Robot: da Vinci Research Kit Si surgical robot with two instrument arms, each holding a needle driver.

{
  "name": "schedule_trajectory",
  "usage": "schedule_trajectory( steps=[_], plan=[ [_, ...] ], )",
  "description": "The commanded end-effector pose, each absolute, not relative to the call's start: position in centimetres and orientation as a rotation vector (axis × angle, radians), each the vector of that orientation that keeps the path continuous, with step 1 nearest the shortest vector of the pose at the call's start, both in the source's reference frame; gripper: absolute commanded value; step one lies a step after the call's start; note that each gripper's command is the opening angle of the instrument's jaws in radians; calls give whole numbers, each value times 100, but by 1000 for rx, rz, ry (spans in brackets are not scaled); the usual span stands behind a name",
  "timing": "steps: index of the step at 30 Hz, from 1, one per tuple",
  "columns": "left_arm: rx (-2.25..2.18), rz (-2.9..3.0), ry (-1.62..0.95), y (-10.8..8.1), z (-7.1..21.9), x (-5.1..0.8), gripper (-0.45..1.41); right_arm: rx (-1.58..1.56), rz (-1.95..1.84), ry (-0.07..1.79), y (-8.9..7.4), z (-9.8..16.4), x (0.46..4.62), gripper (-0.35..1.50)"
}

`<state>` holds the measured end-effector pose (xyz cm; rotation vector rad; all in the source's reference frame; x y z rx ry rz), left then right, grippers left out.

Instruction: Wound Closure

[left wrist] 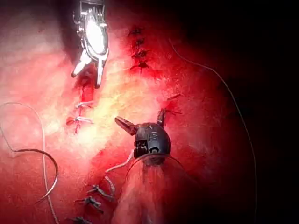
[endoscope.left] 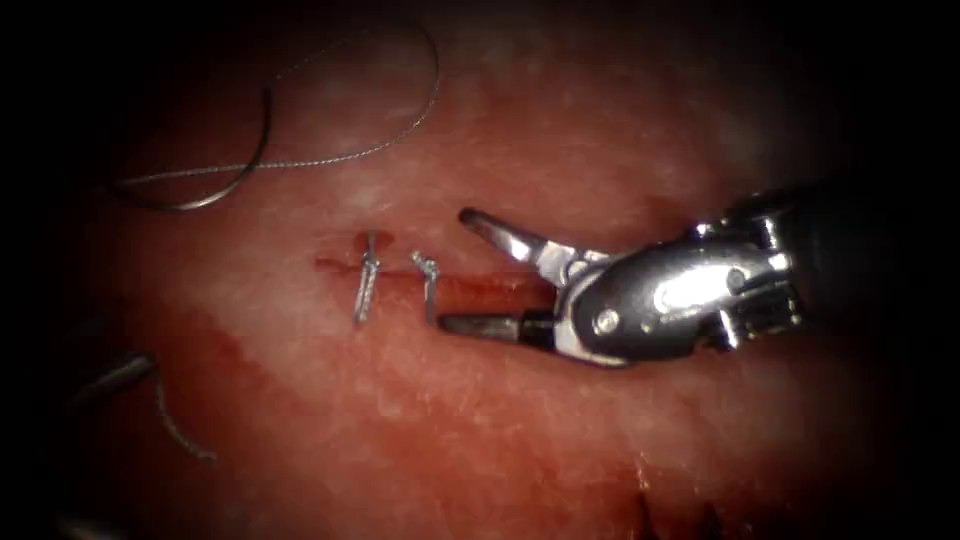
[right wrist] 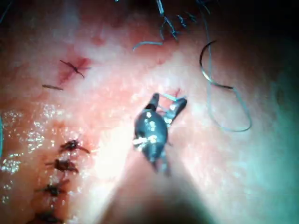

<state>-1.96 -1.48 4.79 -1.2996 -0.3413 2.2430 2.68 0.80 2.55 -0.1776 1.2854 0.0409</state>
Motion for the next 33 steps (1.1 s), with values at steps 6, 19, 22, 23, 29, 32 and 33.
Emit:
schedule_trajectory(
  steps=[6,19,22,23,29,32,33],
  plan=[
    [-1229,2223,-293,-121,529,-200,54,-171,40,1286,72,258,274,145],
    [-915,2382,-246,-101,656,-161,32,-171,40,1285,72,258,274,143],
    [-887,2390,-226,-96,666,-152,22,-171,40,1285,72,258,274,143],
    [-872,2392,-217,-94,667,-150,24,-171,41,1285,72,258,274,143],
    [-808,2372,-176,-81,670,-139,34,-172,41,1285,72,259,275,143],
    [-789,2366,-158,-80,672,-138,32,-173,41,1284,71,259,276,143],
    [-785,2369,-153,-80,672,-138,32,-173,41,1284,71,259,276,142]
  ],
)
